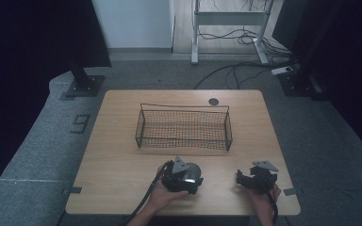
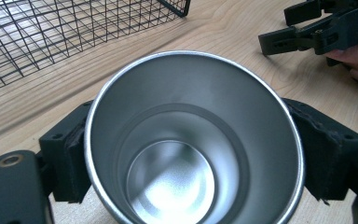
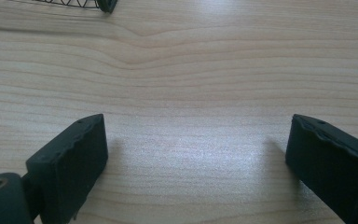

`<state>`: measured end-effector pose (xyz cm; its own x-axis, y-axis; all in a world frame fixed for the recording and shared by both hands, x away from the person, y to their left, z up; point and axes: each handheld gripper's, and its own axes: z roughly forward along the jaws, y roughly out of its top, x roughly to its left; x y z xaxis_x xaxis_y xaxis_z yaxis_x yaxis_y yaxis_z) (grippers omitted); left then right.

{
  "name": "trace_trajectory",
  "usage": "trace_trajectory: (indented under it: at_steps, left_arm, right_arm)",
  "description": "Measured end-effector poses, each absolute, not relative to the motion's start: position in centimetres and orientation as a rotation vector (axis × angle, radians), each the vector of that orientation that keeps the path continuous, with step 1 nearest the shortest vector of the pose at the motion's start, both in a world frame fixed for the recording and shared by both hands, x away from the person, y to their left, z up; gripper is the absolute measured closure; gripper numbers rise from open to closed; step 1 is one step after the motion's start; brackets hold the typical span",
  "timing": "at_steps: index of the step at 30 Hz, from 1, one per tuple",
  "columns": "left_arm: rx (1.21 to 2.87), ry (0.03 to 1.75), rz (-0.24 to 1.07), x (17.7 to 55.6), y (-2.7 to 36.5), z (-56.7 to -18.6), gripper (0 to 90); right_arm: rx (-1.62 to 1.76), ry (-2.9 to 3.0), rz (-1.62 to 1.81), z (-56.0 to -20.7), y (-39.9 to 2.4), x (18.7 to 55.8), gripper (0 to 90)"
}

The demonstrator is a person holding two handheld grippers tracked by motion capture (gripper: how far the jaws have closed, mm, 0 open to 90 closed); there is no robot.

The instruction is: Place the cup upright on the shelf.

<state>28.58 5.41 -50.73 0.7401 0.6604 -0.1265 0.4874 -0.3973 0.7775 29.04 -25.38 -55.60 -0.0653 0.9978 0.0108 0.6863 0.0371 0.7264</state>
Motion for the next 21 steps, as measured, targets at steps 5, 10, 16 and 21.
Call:
trace_trajectory:
  at_steps: [5, 10, 16, 21]
  left_arm:
    - [2.066, 0.858, 0.254, 28.6, 5.7, -50.5, 14.1]
    - [2.043, 0.865, 0.256, 28.7, 6.3, -50.1, 14.2]
    - [2.026, 0.871, 0.252, 29.0, 7.0, -49.5, 14.2]
    - [2.012, 0.869, 0.260, 29.2, 7.6, -48.8, 14.2]
  right_arm:
    - [1.699, 1.806, 0.788, -55.6, -25.4, 29.0, 5.3]
    - [1.699, 1.806, 0.788, -55.6, -25.4, 29.0, 5.3]
    - [1.700, 1.806, 0.788, -55.6, -25.4, 29.0, 5.3]
    - [1.699, 1.806, 0.788, -55.6, -25.4, 29.0, 5.3]
